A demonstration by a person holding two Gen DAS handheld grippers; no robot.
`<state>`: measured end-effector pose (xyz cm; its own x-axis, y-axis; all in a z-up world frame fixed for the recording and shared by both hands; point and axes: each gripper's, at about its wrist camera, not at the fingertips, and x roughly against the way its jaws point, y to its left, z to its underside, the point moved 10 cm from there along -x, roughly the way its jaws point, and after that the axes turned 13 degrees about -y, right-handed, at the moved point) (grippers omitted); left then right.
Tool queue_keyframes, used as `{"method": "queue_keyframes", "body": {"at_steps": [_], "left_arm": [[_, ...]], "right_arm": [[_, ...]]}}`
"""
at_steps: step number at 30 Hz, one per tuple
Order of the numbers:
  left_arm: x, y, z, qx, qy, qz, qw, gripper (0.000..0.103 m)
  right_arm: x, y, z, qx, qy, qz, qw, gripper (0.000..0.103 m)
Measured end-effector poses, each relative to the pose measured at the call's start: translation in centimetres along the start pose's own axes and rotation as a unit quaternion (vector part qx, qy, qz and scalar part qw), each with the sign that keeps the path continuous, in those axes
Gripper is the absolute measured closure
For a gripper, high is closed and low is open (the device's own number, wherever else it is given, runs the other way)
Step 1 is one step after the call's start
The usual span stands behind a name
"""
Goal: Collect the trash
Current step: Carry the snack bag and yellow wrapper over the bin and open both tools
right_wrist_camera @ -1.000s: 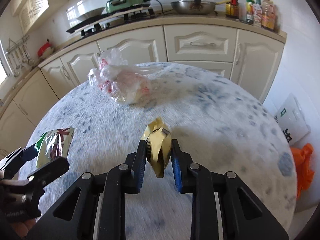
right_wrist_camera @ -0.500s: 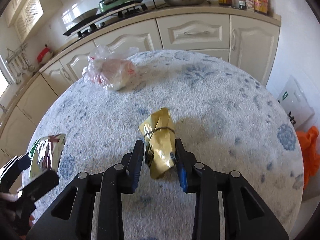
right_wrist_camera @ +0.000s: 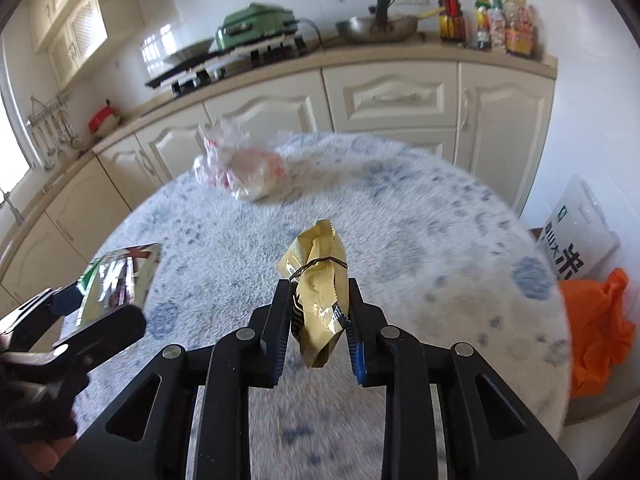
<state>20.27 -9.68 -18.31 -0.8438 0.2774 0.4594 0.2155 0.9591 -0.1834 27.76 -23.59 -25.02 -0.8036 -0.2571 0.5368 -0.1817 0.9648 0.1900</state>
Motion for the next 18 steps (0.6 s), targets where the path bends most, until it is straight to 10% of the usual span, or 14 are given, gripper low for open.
{"method": "queue_keyframes", "body": {"at_steps": [18], "left_arm": [[5.2, -14.4, -5.2, -0.065, -0.075, 0.12, 0.9878, 0.026]], "right_arm": [[16.6, -9.6, -7.3, -0.022, -0.14, 0.086, 0.986, 0.078]]}}
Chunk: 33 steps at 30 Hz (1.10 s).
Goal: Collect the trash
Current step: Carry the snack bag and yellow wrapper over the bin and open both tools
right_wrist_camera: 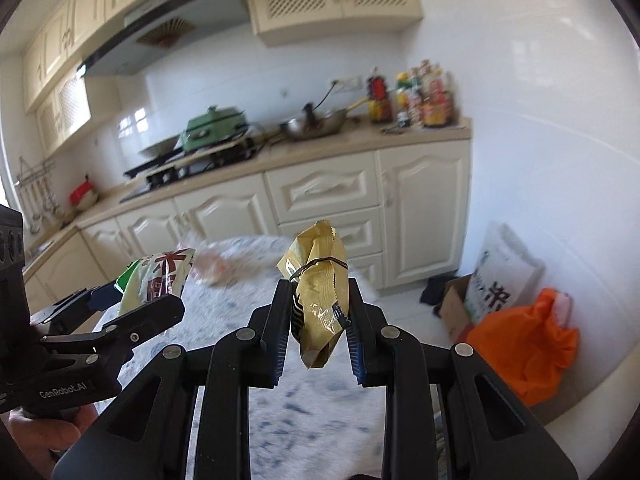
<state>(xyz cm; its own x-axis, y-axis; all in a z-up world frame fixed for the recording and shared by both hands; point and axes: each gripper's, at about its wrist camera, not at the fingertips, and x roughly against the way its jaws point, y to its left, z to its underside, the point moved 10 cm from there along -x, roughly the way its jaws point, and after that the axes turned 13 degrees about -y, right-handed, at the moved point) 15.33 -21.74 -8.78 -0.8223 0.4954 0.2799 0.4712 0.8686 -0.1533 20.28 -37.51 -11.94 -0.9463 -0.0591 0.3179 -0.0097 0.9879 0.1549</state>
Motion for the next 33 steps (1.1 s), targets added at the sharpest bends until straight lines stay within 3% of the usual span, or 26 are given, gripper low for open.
{"method": "queue_keyframes", "body": {"at_steps": [7, 15, 26, 33], "left_arm": [[-1.2, -6.3, -0.5, -0.018, 0.0, 0.059, 0.9981, 0.026], [-5.1, -12.4, 1.5, -0.036, 0.036, 0.11, 0.9926, 0.026], [-15.0, -21.5, 8.7, -0.062, 0.146, 0.154, 0.9751, 0.026], [-23.6, -25.6, 14.0, -0.056, 0.23, 0.163, 0.9576, 0.026]], "right_arm": [[3.0, -6.8, -0.4, -0.022, -0.011, 0.059, 0.998, 0.078], [5.2, -15.8, 2.8, -0.062, 0.007, 0.133, 0.989, 0.078], [4.6, -24.8, 10.3, -0.121, 0.072, 0.185, 0.973, 0.078], [2.9, -28.6, 15.0, -0.152, 0.115, 0.198, 0.962, 0.078]]}}
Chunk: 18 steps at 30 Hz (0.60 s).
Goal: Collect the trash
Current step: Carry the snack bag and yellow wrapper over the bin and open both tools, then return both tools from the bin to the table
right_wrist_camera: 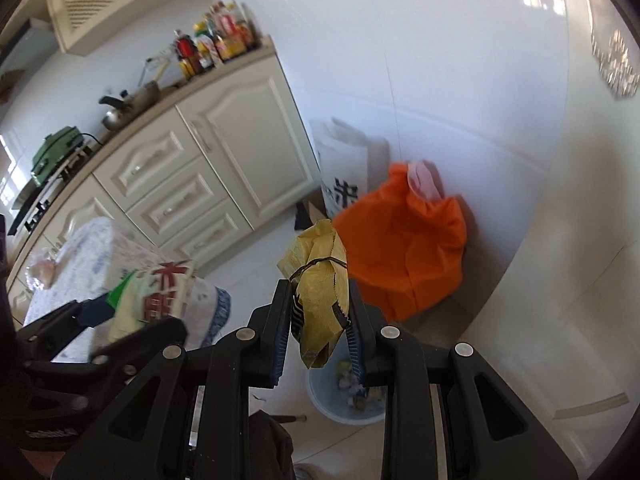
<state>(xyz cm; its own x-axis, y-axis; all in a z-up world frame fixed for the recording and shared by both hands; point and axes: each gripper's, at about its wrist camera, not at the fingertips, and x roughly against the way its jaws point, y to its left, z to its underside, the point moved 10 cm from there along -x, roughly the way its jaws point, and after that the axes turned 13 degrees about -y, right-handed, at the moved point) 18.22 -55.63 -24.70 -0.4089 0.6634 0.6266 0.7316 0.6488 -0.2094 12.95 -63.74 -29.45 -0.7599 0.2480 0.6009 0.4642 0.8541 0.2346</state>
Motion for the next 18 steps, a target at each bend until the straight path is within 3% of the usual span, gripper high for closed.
{"method": "queue_keyframes", "body": {"at_steps": [6, 8, 10, 16, 18], "left_arm": [[-5.6, 0.3, -0.5, 0.002, 0.049, -0.01, 0.9987, 0.023], [-6.4, 0.6, -0.8, 0.002, 0.054, -0.022, 0.9983, 0.019], [-6.8, 0.5, -1.2, -0.002, 0.055, -0.028, 0.9981, 0.006], [-6.7, -0.2, -1.2, -0.016, 0.041, -0.049, 0.9978, 0.002], [-5.1, -0.3, -0.5, -0.015, 0.035, -0.053, 0.9979, 0.002]], "right_arm": [[-2.7, -2.3, 1.3, -0.021, 0.028, 0.014, 0.999, 0.074], [-3.1, -2.8, 1.5, -0.026, 0.032, 0.019, 0.999, 0.056], [-3.2, -3.2, 1.5, -0.031, 0.031, 0.026, 0.999, 0.032], [-2.3, -3.6, 0.8, -0.045, 0.017, 0.038, 0.998, 0.002], [-1.8, -3.4, 0.4, -0.044, 0.014, 0.042, 0.998, 0.0]]}}
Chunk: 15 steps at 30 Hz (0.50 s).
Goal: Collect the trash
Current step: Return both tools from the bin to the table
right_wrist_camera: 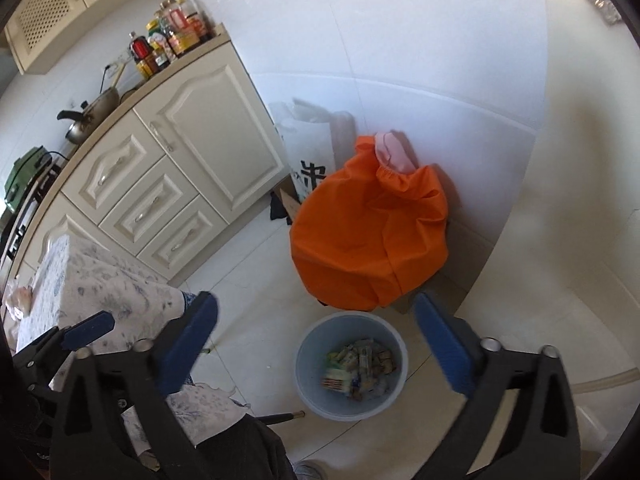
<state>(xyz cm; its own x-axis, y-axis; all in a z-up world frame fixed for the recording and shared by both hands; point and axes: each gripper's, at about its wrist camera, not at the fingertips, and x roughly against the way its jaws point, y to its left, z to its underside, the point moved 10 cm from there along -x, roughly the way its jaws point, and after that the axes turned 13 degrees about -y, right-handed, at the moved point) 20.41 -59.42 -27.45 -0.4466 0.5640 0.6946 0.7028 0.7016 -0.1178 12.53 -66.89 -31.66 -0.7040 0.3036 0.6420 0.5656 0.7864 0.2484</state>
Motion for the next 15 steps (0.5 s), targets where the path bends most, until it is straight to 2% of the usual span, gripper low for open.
{"method": "queue_keyframes", "body": {"at_steps": [8, 15], "left_arm": [[6.6, 1.6, -0.1, 0.018, -0.05, -0.003, 0.9986, 0.002], [14.5, 4.8, 0.2, 0.035, -0.105, -0.016, 0.9938, 0.002]], "right_arm": [[2.7, 2.1, -1.6, 0.011, -0.02, -0.007, 1.0, 0.0], [6.1, 6.8, -3.5, 0.037, -0.05, -0.031, 0.998, 0.0]]}}
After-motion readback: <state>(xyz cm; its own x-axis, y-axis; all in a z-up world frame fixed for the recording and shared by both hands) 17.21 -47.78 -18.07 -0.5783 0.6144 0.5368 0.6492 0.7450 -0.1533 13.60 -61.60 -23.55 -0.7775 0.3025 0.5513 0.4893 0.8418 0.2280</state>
